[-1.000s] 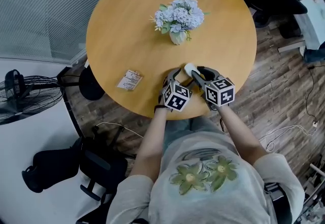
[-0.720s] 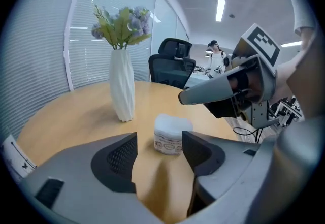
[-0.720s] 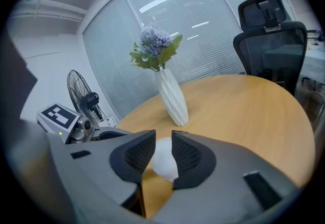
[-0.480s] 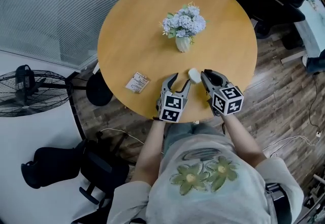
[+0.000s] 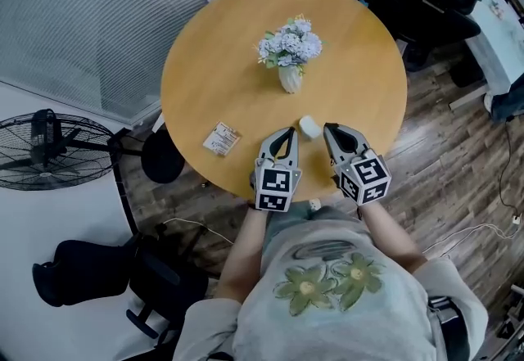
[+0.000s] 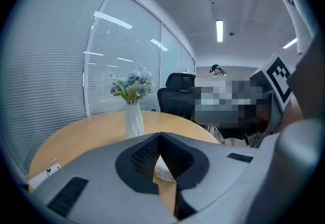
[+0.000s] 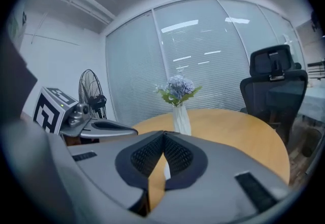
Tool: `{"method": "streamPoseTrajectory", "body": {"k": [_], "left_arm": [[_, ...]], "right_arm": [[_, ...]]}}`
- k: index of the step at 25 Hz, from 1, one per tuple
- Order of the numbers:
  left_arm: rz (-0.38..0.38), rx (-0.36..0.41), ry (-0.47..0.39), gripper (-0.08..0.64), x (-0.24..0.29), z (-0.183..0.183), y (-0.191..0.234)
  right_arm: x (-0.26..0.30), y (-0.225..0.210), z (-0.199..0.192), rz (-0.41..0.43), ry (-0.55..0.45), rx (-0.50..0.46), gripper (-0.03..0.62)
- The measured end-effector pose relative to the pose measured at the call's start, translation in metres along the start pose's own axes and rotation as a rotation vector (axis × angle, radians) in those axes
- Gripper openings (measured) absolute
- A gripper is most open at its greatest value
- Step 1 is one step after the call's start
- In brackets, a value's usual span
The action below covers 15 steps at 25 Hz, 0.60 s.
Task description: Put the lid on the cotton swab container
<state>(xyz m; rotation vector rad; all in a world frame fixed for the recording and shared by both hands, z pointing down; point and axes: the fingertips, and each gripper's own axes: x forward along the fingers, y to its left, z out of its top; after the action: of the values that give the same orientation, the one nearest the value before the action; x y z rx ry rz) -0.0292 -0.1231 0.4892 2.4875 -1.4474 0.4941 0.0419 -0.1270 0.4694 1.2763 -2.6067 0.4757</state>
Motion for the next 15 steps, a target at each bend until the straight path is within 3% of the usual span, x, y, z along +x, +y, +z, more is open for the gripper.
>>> {"method": "streamPoseTrajectory", "body": {"k": [15], "left_arm": [[-0.006,0.001,-0.028,-0.009,-0.02,0.015,-0.028]], "right_arm": [[-0.024,0.022,0.004,0.029,-0.009,-0.025,-0.003]]}}
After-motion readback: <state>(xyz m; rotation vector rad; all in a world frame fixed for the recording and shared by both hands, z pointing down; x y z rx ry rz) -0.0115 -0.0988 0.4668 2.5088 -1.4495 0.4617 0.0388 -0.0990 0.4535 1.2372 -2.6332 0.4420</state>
